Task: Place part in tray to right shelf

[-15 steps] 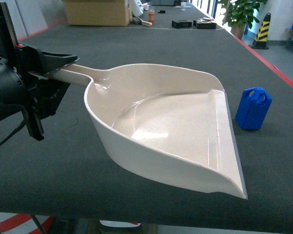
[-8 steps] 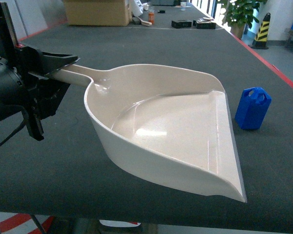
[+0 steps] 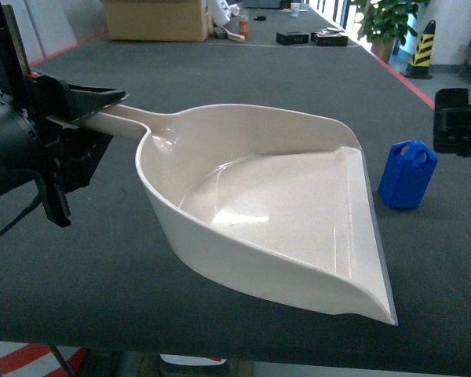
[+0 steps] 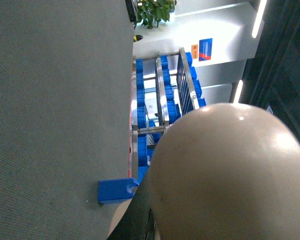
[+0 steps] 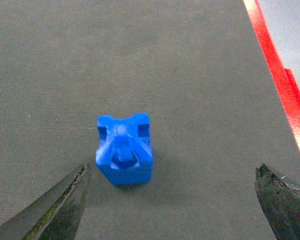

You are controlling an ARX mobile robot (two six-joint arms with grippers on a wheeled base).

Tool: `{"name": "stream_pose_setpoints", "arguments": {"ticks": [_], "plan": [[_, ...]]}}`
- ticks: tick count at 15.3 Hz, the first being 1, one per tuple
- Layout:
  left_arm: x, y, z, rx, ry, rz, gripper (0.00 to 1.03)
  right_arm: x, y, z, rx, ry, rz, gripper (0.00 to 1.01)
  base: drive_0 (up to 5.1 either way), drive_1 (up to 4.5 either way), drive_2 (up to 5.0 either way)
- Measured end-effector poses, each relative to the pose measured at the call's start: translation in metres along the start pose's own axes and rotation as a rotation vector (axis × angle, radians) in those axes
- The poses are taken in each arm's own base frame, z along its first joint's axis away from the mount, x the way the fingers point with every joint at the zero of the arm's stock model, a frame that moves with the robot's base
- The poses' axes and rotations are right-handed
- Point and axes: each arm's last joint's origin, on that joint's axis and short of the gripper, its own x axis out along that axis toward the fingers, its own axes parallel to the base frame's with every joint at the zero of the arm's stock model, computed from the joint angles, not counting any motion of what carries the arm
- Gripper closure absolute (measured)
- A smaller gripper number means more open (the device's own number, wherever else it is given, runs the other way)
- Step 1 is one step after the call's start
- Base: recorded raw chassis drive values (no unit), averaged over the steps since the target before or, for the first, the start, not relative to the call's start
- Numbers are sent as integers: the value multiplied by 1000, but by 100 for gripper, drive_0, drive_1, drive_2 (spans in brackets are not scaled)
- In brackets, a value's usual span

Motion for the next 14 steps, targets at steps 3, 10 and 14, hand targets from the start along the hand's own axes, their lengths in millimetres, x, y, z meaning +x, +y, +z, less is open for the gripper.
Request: {"name": "stream_pose_setpoints", "arguments": {"ticks": [3,10,14], "plan": [[0,0,0,0,0,0,87,40,17,8,6,64,5,3,0,0,0],[0,0,0,0,1,-1,87,99,39,-18,-17,144,-26,34,0,0,0],[0,0,0,0,0,0,87,18,29,14,45,-42,29,55,0,0,0]]}}
